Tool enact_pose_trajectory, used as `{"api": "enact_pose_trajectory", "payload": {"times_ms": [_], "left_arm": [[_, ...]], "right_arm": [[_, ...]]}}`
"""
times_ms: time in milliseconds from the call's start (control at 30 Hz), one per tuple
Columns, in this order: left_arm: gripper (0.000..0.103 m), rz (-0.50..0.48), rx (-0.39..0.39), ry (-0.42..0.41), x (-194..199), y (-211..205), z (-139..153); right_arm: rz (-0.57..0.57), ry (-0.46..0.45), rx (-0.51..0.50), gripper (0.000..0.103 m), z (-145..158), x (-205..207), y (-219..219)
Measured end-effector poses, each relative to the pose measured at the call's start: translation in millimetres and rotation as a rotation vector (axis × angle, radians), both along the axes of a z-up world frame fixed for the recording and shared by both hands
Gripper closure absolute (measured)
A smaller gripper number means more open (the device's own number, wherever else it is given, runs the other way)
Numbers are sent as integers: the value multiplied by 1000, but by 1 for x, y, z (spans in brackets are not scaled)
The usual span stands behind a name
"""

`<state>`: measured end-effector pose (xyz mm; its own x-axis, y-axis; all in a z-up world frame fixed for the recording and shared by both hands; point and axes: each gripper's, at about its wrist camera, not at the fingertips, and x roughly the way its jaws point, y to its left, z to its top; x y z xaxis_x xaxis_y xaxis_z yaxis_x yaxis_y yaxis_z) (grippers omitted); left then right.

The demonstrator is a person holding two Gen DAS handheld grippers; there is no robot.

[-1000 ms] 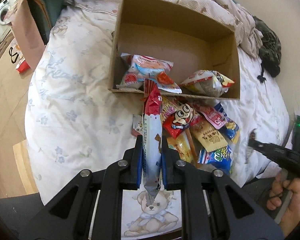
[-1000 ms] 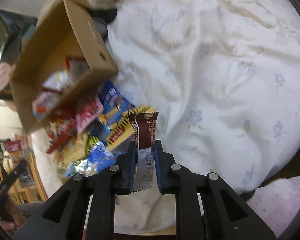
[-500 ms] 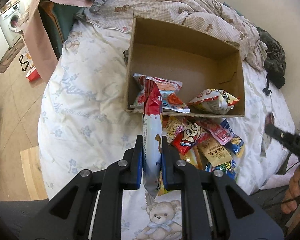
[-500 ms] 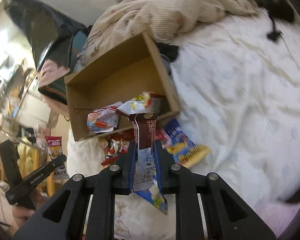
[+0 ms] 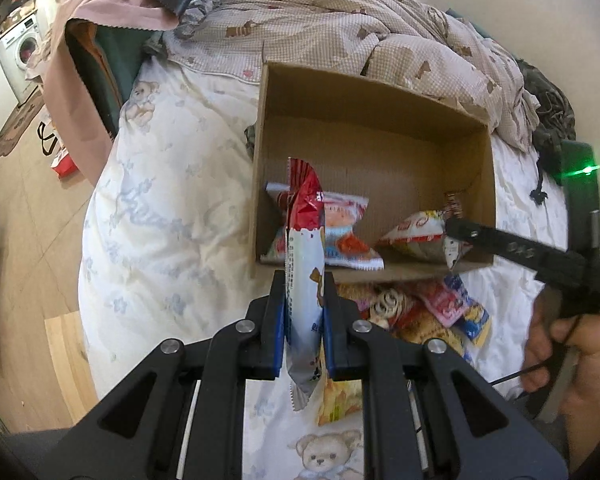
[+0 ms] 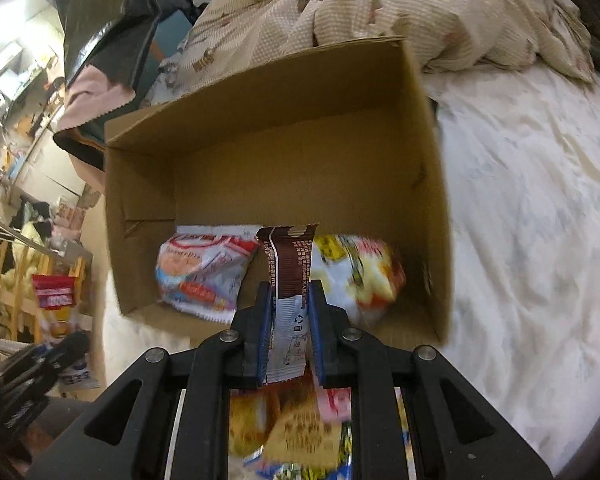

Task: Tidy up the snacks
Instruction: 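Lower the stick snack into the box left while the right lowers the chocolate bar in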

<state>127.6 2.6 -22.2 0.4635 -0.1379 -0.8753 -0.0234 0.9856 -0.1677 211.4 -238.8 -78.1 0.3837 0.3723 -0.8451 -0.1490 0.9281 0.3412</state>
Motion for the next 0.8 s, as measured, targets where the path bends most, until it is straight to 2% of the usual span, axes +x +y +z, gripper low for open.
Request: {"api": "enact_pose_trajectory", "payload": {"times_ms": [167,400,533,600,667,700,800], "left_arm": [[91,-24,34,1,34,-7,0],[91,-61,69,-45,83,-26,-2],[91,-67,35,-85,87,-28,0],[91,-64,17,-73,87,-25,1],[91,-58,9,-71,89,-22,2],[91,-49,10,-73,90,-20,4],[91,-26,-8,-73,91,-15,7]], "right_arm": [[9,-44,-31,85,-6,26,10],[4,-47,-38,85,-17,56,14],[7,-57,23,85,9,52,1],[48,-7,87,85,20,40,-4],[126,81,160,85,19,26,-3],[189,133,172,85,14,18,3],[287,188,152,85,2,9,18]]}}
